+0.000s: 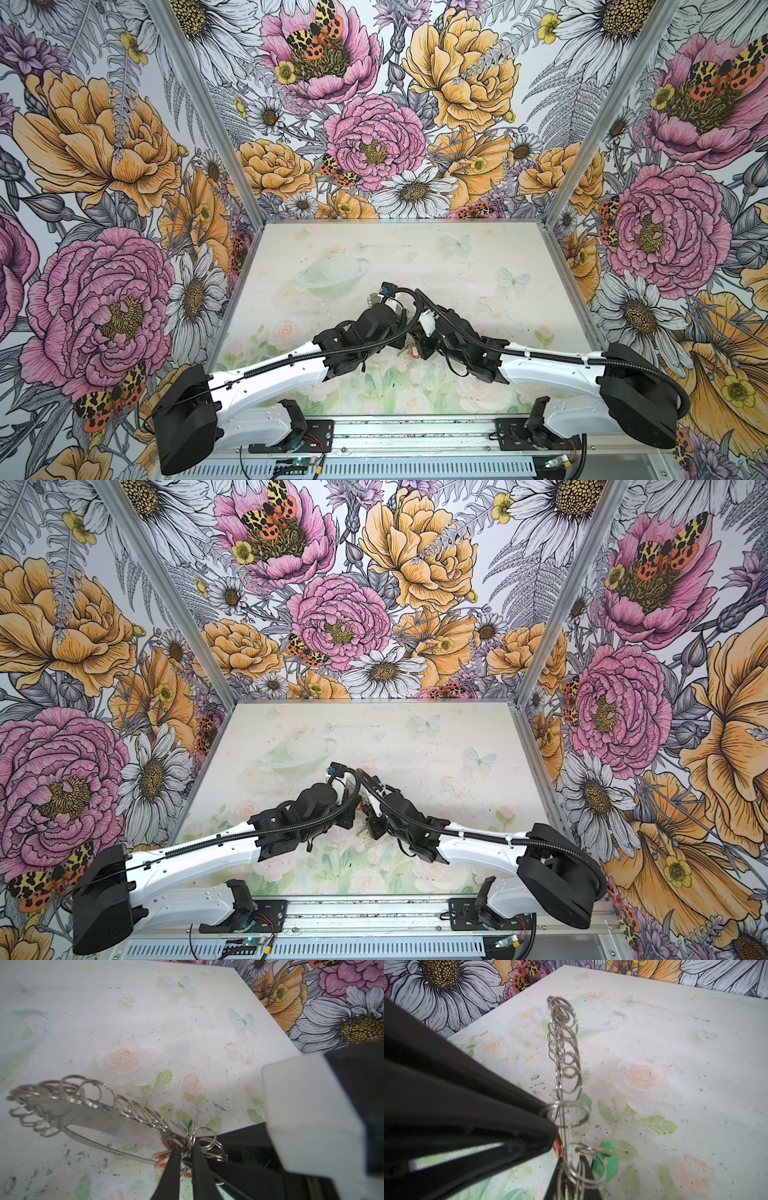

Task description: Put the keys on the keyring

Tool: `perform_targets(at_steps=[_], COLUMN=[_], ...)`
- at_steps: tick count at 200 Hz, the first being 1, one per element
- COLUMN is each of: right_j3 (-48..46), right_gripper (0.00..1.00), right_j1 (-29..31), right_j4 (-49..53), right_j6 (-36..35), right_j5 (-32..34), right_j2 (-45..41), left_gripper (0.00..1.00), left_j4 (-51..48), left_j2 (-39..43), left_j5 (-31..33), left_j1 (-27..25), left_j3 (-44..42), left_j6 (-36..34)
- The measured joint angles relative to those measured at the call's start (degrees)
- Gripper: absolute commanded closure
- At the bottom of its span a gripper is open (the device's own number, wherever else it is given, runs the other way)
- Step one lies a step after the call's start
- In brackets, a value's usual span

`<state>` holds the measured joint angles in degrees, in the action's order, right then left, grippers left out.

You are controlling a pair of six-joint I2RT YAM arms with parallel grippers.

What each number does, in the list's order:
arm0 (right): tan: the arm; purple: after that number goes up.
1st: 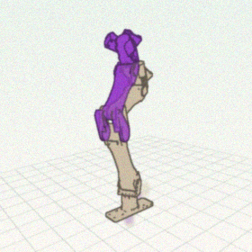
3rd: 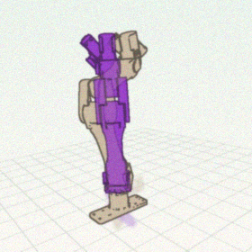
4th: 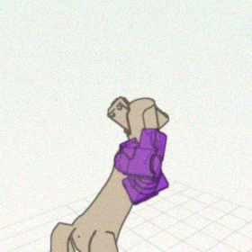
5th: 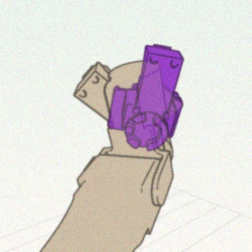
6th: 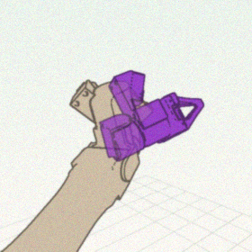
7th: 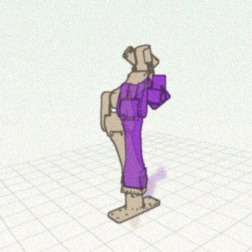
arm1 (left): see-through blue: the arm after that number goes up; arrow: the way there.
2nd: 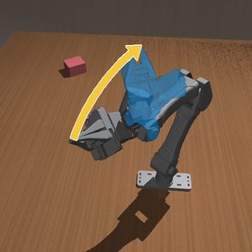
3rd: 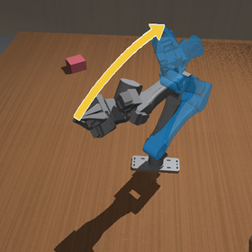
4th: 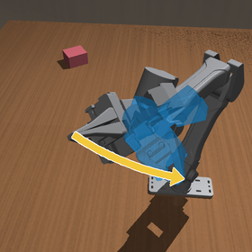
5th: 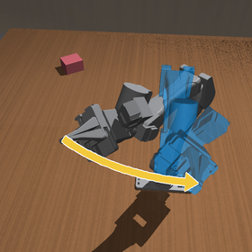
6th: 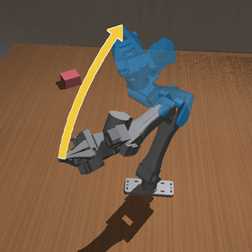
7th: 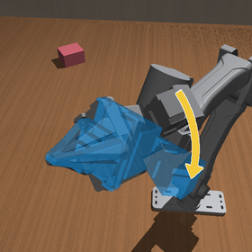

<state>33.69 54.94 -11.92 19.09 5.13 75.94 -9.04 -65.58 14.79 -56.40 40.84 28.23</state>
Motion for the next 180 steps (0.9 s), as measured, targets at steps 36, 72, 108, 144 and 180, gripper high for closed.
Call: perform_targets(at_steps=[36,72,108,144,180], right_j3=[-1.3,-3.9,-7.5,-7.9,-8.3], right_gripper=[1.00,1.00,1.00,1.00,1.00], right_j1=[-3.6,-8.6,-9.4,-9.4,-9.4], right_j4=[0.3,-3.0,-15.1,-29.9,-38.5], right_j6=[4.2,13.5,21.9,26.9,29.2], right_j5=[-2.6,-5.0,-9.2,-16.6,-20.6], right_j2=[-4.3,-7.8,-8.1,-4.5,-3.8], left_gripper=[0.60,0.53,0.57,0.47,0.46], left_j4=[9.7,17.1,22.0,25.0,30.7], left_j2=[12.1,22.5,27.8,28.6,29.4], left_j5=[-3.1,-5.5,-11.6,-20.5,-28.2], left_j1=[3.4,8.0,17.0,20.2,23.9], left_j3=[-8.8,-16.8,-25.2,-25.7,-25.9], left_j6=[1.9,4.1,7.4,7.0,6.8])
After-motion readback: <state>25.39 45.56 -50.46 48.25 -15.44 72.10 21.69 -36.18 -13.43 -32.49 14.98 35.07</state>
